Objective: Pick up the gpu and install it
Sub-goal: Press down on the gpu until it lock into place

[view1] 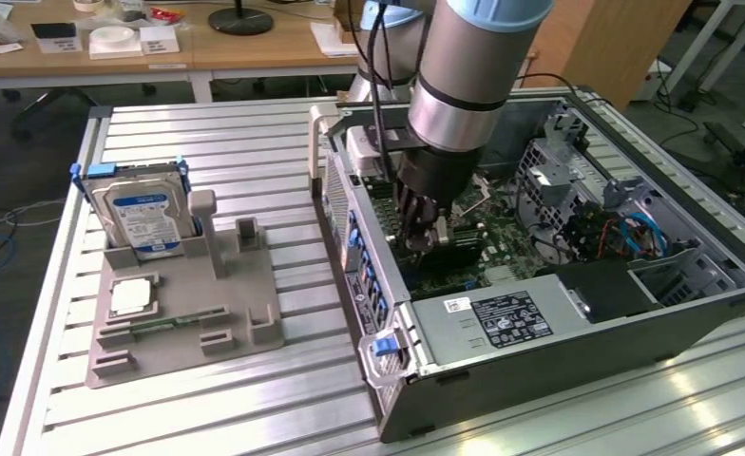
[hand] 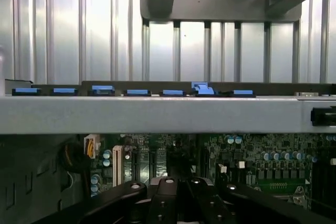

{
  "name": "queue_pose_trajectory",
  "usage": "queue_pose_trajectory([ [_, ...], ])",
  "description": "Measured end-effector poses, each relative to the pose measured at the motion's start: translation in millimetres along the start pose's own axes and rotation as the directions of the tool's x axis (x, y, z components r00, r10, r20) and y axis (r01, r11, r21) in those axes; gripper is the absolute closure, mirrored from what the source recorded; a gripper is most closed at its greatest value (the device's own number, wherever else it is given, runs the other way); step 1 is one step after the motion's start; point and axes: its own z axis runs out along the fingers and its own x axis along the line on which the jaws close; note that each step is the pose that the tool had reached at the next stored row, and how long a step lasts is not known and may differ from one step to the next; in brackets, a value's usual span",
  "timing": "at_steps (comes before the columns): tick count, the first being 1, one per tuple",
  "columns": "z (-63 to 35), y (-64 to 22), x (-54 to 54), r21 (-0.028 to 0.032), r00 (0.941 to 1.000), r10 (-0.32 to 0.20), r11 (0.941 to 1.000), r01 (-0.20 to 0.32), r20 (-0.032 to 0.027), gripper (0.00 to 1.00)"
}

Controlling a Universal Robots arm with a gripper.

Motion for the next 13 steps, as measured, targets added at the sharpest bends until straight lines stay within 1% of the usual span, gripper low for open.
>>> queue_pose_trajectory([
  [1, 0.4, 1.3, 1.3, 0.0, 1.0, -0.001, 1.0, 0.001, 0.0, 0.89],
  [5, 2.0, 11.7, 3.0, -0.0003, 1.0, -0.005, 1.0, 0.005, -0.0002, 0.89],
  [7, 3.7, 12.3, 3.4, -0.0007, 1.0, -0.006, 1.0, 0.006, -0.0001, 0.89],
  [9, 5.5, 8.8, 3.3, -0.0022, 1.0, -0.007, 1.0, 0.007, -0.0005, 0.89],
  [13, 6.1, -0.1, 0.1, -0.0022, 1.0, -0.008, 1.0, 0.008, -0.0003, 0.89],
])
